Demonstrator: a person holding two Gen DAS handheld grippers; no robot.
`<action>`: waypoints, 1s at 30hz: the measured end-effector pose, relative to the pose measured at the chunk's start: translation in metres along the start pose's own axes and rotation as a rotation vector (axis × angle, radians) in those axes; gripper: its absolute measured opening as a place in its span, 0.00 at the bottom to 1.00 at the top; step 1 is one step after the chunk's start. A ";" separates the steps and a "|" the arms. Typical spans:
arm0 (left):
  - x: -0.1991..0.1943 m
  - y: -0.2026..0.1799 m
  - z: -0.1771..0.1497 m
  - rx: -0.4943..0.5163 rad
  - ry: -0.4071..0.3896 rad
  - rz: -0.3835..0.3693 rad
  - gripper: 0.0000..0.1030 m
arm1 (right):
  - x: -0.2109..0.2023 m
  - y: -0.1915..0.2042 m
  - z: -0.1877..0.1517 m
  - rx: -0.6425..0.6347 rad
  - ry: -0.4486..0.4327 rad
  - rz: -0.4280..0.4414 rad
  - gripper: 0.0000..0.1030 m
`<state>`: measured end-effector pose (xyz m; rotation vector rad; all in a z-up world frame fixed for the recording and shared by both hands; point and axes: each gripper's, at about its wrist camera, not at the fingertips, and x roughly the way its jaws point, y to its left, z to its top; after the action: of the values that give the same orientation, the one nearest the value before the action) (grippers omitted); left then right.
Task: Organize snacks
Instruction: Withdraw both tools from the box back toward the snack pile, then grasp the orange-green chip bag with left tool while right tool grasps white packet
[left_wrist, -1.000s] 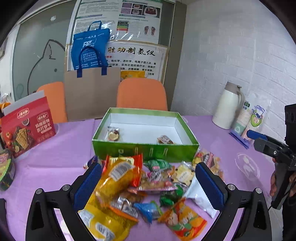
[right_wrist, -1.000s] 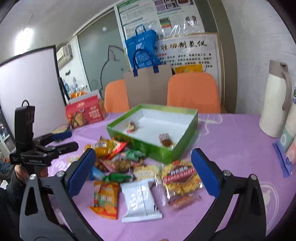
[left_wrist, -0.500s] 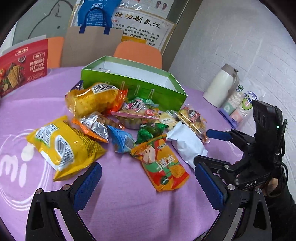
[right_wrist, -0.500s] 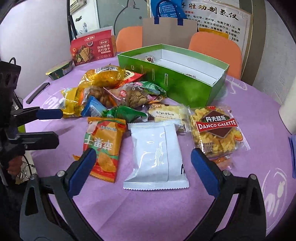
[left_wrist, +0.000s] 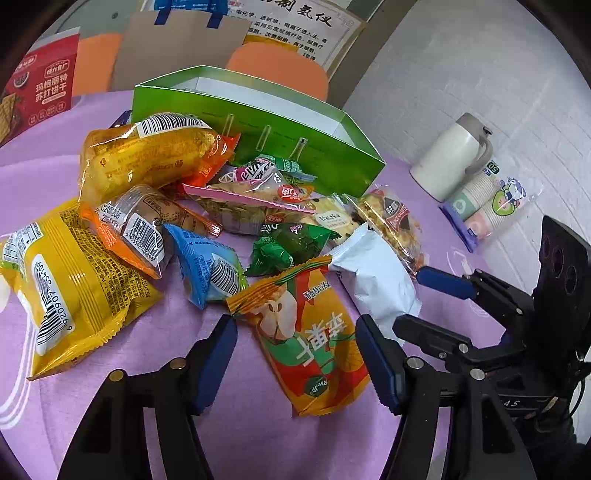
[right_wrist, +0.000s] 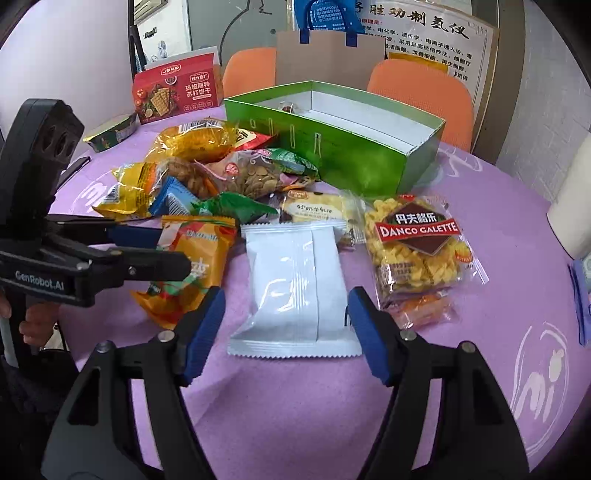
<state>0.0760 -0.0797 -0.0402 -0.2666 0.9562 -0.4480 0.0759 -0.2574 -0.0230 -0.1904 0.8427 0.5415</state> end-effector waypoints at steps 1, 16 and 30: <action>0.001 -0.001 -0.001 0.009 0.008 -0.001 0.54 | 0.004 -0.001 0.002 0.003 0.007 0.002 0.75; -0.005 -0.002 -0.001 0.040 -0.026 0.004 0.21 | 0.018 -0.002 -0.003 0.042 0.081 -0.024 0.55; -0.062 -0.019 0.015 0.134 -0.131 -0.058 0.12 | -0.033 0.001 0.024 0.051 -0.067 -0.015 0.54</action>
<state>0.0527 -0.0665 0.0205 -0.1996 0.7888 -0.5391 0.0736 -0.2605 0.0174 -0.1310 0.7884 0.5096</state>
